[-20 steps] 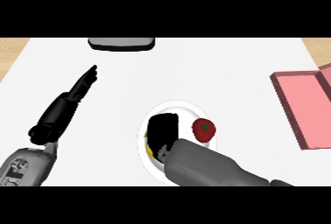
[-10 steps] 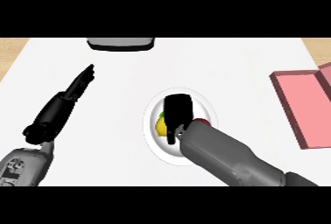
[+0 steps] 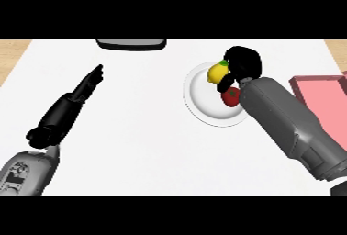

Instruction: Pick the lemon from the plate and place it in the cardboard box

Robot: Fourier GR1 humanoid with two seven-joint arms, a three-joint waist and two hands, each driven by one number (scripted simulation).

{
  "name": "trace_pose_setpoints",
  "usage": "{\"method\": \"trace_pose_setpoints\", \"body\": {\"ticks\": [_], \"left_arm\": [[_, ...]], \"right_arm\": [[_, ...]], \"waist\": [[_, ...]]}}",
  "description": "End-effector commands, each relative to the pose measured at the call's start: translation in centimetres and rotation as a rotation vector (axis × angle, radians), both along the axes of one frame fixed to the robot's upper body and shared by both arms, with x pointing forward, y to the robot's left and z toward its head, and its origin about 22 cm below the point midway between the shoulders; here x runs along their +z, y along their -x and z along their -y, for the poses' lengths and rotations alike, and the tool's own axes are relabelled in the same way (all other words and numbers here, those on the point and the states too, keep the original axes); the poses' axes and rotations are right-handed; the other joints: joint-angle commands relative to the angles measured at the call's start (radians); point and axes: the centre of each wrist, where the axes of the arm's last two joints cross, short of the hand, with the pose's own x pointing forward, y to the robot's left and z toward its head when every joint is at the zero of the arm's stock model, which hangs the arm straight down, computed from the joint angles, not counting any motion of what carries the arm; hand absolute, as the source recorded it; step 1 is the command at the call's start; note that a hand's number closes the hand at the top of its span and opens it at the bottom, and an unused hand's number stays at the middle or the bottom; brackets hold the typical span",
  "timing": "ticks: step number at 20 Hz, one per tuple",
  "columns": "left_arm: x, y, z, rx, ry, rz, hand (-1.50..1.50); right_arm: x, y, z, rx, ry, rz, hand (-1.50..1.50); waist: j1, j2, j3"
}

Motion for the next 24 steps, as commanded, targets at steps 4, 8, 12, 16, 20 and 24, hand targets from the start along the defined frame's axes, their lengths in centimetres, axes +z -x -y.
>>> {"method": "trace_pose_setpoints", "body": {"ticks": [4,8,12,16,20,24], "left_arm": [[-0.2,-1.0,0.6,0.017,0.004,-0.008,0.00],[0.4,-0.4,0.2,0.020,0.012,-0.032,0.00],[-0.4,0.0,-1.6,0.052,-0.013,-0.022,0.00],[-0.3,0.8,-0.8,0.046,0.003,-0.020,0.00],[-0.8,-0.2,-1.4,0.051,0.004,-0.028,0.00],[-1.3,1.1,-0.3,0.056,0.012,-0.021,0.00]], "right_arm": [[3.8,-2.4,-0.6,0.026,0.123,0.206,1.50],[7.5,-3.5,1.0,-0.088,0.103,0.294,1.50],[12.4,-4.1,0.9,-0.306,-0.030,0.470,1.50],[12.3,-4.3,5.5,-0.477,-0.042,0.525,1.50],[14.2,-4.0,9.1,-0.567,-0.047,0.557,1.50],[12.6,-3.0,13.2,-0.634,-0.052,0.549,1.50]], "waist": [[-0.019,-0.013,-0.002],[-0.027,-0.018,-0.002],[-0.041,-0.026,-0.003],[-0.043,-0.025,-0.002],[-0.056,-0.023,-0.002],[-0.053,-0.026,-0.002]]}}
